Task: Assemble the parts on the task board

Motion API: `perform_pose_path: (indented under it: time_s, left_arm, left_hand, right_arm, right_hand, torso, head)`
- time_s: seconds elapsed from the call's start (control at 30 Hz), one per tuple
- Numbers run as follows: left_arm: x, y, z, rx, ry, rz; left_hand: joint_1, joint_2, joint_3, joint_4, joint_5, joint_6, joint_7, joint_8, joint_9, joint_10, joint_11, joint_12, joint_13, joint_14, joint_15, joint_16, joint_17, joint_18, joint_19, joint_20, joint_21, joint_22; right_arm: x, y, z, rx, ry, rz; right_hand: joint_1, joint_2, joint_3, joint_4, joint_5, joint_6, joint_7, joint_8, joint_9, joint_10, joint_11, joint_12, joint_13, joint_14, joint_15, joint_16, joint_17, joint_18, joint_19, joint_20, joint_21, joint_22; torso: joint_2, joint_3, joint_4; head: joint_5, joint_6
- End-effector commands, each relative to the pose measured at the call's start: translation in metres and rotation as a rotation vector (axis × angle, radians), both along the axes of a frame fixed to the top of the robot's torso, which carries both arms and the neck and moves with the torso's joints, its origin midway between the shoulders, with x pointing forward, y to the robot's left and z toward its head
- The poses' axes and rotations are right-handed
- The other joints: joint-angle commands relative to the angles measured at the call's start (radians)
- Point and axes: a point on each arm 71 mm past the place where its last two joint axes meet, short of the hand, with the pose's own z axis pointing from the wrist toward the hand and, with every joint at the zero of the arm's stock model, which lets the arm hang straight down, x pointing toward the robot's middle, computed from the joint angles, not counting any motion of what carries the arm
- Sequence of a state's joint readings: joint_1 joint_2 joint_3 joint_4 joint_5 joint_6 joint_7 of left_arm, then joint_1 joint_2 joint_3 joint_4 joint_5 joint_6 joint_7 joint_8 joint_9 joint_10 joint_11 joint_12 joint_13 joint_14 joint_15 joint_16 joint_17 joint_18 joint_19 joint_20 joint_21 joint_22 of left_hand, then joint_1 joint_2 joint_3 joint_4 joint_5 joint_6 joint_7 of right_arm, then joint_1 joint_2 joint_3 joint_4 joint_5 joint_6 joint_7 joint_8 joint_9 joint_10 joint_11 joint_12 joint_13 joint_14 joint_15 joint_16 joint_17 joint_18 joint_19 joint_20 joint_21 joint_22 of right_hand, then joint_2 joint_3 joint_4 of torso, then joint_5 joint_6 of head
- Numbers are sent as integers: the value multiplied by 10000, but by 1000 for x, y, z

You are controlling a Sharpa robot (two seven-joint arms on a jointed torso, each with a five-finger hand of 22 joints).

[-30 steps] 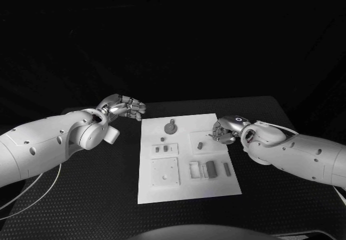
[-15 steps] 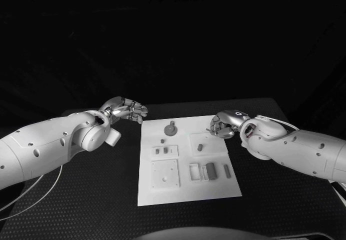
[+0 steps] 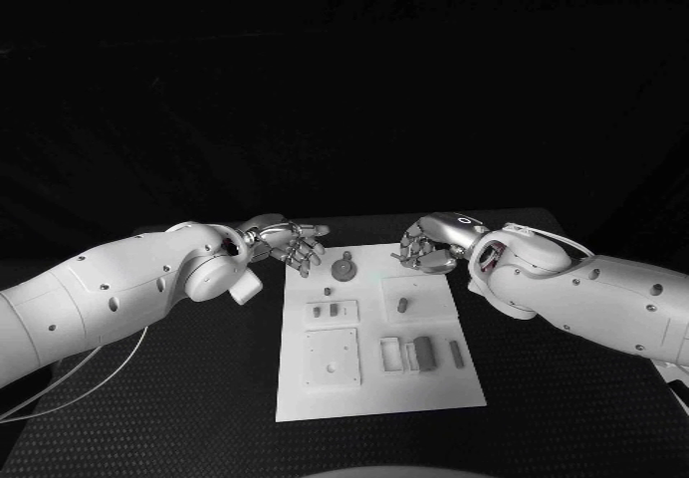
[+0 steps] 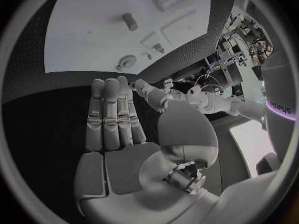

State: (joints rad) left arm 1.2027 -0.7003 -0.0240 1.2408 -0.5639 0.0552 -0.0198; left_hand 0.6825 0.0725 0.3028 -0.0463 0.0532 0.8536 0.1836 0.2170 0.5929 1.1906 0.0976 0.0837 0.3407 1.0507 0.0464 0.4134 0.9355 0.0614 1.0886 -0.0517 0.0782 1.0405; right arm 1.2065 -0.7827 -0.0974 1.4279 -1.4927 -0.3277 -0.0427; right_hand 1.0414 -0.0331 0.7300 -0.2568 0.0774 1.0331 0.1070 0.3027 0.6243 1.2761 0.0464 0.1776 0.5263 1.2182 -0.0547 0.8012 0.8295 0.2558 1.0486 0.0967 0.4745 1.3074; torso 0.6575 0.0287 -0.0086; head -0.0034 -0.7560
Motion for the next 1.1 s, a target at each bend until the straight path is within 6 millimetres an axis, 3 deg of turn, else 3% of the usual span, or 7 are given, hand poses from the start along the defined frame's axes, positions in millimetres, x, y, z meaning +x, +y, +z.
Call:
perform_pose_path:
  time_s: [0.03,0.2,0.3,0.4,0.6,0.9,1.1]
  left_arm:
    - [-6,-12,-3,622,620,-1171]
    - [-11,-25,-4,616,972,-1859]
    - [-13,-30,-4,467,1249,-2070]
    - [-15,-33,-5,438,1414,-2325]
    - [-21,-37,-8,742,1740,-3063]
    - [-24,-42,-9,1031,1696,-3478]
    - [-25,-45,-8,784,1788,-3548]
  left_hand:
    - [-180,128,-303,128,-41,28,-68,67,6,96,-18,55,62,41,-44,52,83,140,40,-35,32,46]
    - [-273,533,-996,462,-39,83,-118,136,61,261,-118,130,237,150,-139,183,276,176,142,-125,91,175]
    - [198,843,-1822,963,-43,38,-139,185,162,321,-184,181,508,182,-224,376,486,185,220,-218,174,389]
    - [2950,1285,-4128,3411,-40,39,-178,342,458,264,-210,233,1266,48,-278,729,561,184,221,-285,272,917]
    - [4344,1679,-4800,3402,-9,69,-192,365,574,172,-197,133,1579,16,-258,831,424,135,264,-269,207,1062]
    - [5194,1687,-4916,3385,16,24,-164,324,626,126,-170,43,1775,-37,-237,916,321,119,291,-249,121,1142]
    - [5277,1715,-4903,3396,13,37,-164,328,637,128,-168,32,1803,-36,-235,932,306,116,305,-245,110,1151]
  right_arm:
    - [-7,13,1,132,278,500]
    - [-15,28,2,265,415,923]
    - [-20,36,4,356,447,1165]
    - [-23,43,5,428,478,1362]
    - [-29,52,7,534,547,1661]
    - [-30,55,7,585,591,1764]
    - [-32,59,7,572,664,1888]
  right_hand:
    - [-3,115,60,-19,32,65,-24,23,51,29,-1,0,9,-22,-15,48,-12,60,36,-36,54,224]
    - [-9,120,65,-17,30,50,-17,15,52,18,4,-11,11,-31,-12,44,-17,60,30,-33,51,222]
    - [-11,124,68,-16,30,46,-14,12,53,13,6,-16,12,-34,-11,44,-19,60,28,-31,49,221]
    - [-14,126,69,-15,29,42,-12,10,54,11,8,-19,14,-37,-9,43,-21,60,26,-30,49,220]
    - [-17,131,72,-15,29,36,-9,7,56,6,10,-25,16,-42,-7,43,-24,60,22,-28,47,220]
    - [-19,144,77,-14,29,28,-5,2,58,0,13,-33,20,-47,-5,43,-27,60,18,-25,44,219]
    - [-21,146,78,-15,28,24,-3,0,60,-2,14,-37,22,-50,-4,43,-29,60,15,-24,43,219]
  torso:
    - [-1,-4,11]
    - [16,3,13]
    - [22,6,12]
    - [18,10,9]
    - [21,14,-6]
    - [18,16,-1]
    - [20,19,-5]
  head:
    - [122,64]
    - [220,91]
    - [235,90]
    - [227,68]
    - [210,51]
    - [217,25]
    - [219,2]
